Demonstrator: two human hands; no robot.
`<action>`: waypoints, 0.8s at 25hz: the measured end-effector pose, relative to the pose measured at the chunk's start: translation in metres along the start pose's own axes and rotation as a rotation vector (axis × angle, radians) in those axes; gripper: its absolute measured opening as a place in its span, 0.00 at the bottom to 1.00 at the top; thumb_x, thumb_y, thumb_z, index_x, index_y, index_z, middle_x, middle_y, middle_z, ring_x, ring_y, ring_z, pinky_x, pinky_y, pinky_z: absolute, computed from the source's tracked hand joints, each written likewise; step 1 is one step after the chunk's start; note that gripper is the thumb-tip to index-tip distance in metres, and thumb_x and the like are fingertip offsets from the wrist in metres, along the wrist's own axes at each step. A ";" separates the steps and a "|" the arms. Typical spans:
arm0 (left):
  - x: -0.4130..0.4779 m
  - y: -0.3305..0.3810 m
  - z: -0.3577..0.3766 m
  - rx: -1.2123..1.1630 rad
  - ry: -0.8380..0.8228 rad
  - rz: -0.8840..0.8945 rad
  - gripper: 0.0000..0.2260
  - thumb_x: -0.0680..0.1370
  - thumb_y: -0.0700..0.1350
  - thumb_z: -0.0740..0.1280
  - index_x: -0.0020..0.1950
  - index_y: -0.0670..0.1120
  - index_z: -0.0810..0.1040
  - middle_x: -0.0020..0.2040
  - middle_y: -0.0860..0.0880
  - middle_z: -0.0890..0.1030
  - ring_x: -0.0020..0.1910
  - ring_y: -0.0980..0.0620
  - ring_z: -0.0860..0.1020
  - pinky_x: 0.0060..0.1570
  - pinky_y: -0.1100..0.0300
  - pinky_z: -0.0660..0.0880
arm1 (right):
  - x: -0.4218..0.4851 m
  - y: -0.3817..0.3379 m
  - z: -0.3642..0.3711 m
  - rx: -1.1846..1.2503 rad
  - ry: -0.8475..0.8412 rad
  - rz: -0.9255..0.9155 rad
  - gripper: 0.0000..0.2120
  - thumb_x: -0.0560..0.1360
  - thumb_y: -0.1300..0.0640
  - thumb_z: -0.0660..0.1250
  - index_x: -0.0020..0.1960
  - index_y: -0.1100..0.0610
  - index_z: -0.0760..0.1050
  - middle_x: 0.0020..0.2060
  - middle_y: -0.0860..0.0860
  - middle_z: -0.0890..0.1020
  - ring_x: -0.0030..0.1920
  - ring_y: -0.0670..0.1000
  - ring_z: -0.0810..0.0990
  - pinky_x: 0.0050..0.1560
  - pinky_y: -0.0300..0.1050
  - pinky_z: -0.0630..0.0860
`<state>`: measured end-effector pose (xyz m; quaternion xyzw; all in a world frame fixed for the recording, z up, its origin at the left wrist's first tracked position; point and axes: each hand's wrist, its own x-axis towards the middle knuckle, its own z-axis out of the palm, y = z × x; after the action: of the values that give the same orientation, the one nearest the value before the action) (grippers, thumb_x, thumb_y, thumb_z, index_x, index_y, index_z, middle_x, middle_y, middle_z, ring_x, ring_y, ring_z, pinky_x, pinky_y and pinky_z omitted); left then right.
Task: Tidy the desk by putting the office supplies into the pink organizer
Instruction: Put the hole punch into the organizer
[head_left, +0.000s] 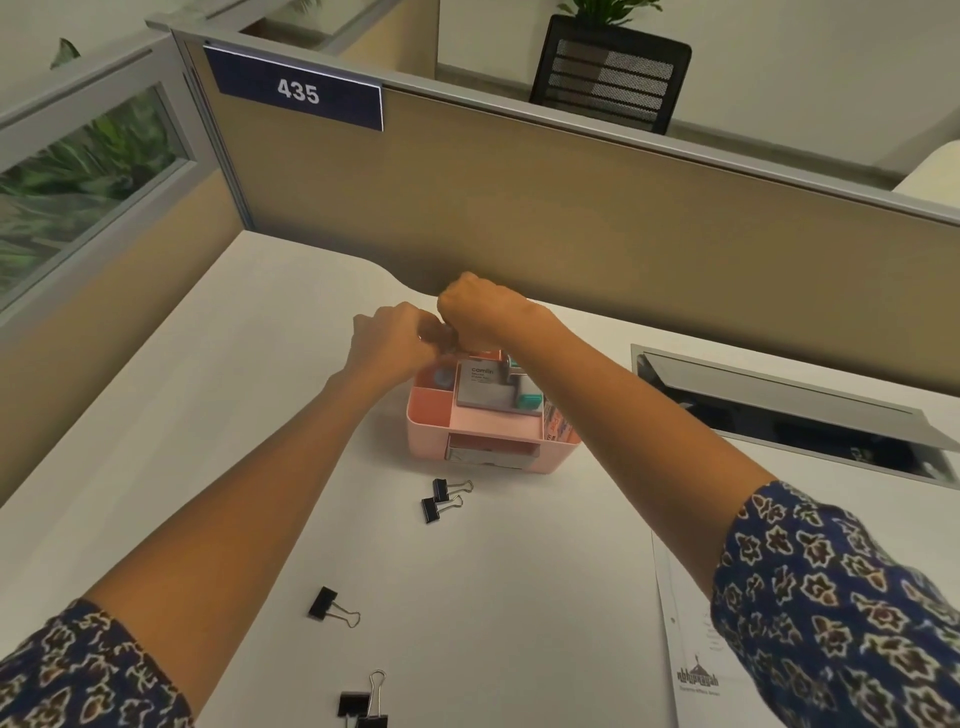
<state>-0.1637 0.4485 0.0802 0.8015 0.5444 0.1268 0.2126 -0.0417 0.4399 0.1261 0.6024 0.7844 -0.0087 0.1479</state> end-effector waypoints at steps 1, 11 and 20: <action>0.001 0.000 0.002 0.044 -0.029 -0.006 0.08 0.75 0.53 0.66 0.45 0.52 0.82 0.45 0.46 0.83 0.45 0.44 0.76 0.54 0.47 0.70 | 0.001 0.000 0.000 0.022 -0.003 0.005 0.10 0.75 0.62 0.65 0.55 0.64 0.78 0.51 0.60 0.81 0.52 0.60 0.78 0.43 0.46 0.72; 0.003 -0.009 0.007 0.004 -0.023 0.015 0.10 0.77 0.56 0.64 0.53 0.57 0.82 0.48 0.48 0.83 0.48 0.46 0.75 0.54 0.49 0.65 | -0.008 0.019 0.006 0.349 0.090 0.232 0.10 0.74 0.65 0.66 0.54 0.61 0.81 0.50 0.58 0.82 0.47 0.58 0.80 0.42 0.43 0.72; -0.002 -0.005 0.001 0.101 0.039 0.053 0.09 0.78 0.49 0.64 0.53 0.48 0.82 0.48 0.44 0.82 0.49 0.44 0.76 0.55 0.47 0.69 | -0.005 0.001 0.020 0.274 0.164 0.218 0.11 0.76 0.61 0.66 0.58 0.58 0.80 0.54 0.57 0.81 0.52 0.58 0.79 0.45 0.45 0.71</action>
<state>-0.1683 0.4483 0.0768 0.8225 0.5329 0.1204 0.1579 -0.0353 0.4314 0.1088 0.6970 0.7153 -0.0504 0.0002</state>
